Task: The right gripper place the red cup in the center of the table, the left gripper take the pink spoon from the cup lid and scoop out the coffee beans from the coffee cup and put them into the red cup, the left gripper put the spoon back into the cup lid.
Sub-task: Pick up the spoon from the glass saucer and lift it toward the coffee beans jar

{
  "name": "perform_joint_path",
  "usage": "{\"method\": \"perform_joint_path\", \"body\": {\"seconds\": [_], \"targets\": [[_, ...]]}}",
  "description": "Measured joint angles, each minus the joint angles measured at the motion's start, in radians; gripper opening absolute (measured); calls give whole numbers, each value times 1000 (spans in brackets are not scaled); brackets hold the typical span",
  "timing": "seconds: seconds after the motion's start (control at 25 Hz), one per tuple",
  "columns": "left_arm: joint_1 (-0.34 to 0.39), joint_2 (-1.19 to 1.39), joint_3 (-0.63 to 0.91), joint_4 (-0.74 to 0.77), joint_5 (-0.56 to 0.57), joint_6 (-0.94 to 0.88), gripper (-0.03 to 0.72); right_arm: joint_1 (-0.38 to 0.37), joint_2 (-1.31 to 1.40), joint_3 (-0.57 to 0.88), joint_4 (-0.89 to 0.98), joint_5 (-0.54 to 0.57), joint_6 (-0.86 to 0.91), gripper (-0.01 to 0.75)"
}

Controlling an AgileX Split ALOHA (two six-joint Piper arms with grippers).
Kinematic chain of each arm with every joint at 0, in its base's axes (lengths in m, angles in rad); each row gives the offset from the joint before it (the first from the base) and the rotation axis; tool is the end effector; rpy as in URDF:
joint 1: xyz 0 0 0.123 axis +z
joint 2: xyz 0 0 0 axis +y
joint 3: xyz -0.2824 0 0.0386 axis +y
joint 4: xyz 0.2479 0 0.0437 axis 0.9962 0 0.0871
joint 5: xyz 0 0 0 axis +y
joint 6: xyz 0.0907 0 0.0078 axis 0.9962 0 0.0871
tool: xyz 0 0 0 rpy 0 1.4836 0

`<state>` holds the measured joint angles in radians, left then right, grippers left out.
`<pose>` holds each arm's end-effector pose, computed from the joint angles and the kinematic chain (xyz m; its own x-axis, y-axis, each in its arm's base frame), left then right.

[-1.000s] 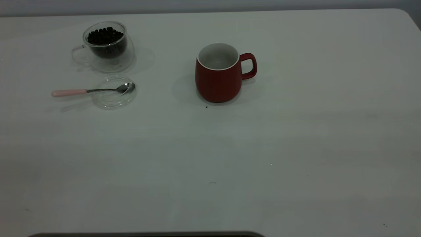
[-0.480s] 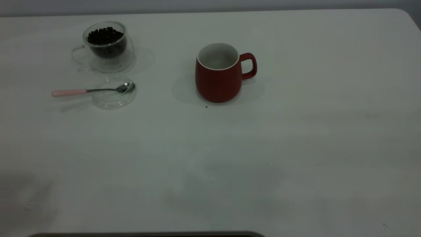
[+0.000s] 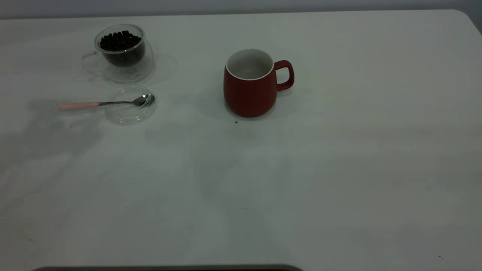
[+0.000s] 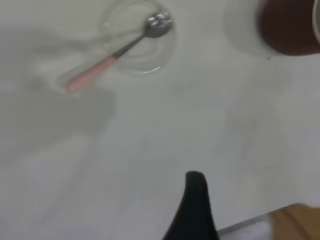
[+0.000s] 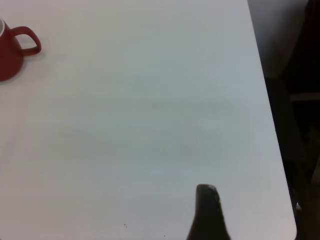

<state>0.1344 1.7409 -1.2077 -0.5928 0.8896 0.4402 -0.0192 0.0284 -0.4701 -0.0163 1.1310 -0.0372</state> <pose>0.3500 0.0074 0.2288 -0.9368 -0.0912 -0.3379 0.0544 0.9158 -0.3980 -0.0008 -0.0013 0.2634 -0.5671 -0.0332 -0.8230 0.0063 0.9990 -0.0447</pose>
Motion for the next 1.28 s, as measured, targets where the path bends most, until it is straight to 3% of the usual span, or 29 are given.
{"method": "perform_joint_path", "body": {"seconds": [0.24,0.44,0.68,0.84,1.28], "targets": [[176,173,-6,-263,59,334,718,0,0,0,0,0,0,591],[323,248,-7,-290,77,462,718,0,0,0,0,0,0,591],[450,344,-8,-310,122,587,717,0,0,0,0,0,0,591],[481,456,-11,-331,123,640,716,0,0,0,0,0,0,591],[469,661,-42,-467,116,797,705,0,0,0,0,-1,0,591]]}}
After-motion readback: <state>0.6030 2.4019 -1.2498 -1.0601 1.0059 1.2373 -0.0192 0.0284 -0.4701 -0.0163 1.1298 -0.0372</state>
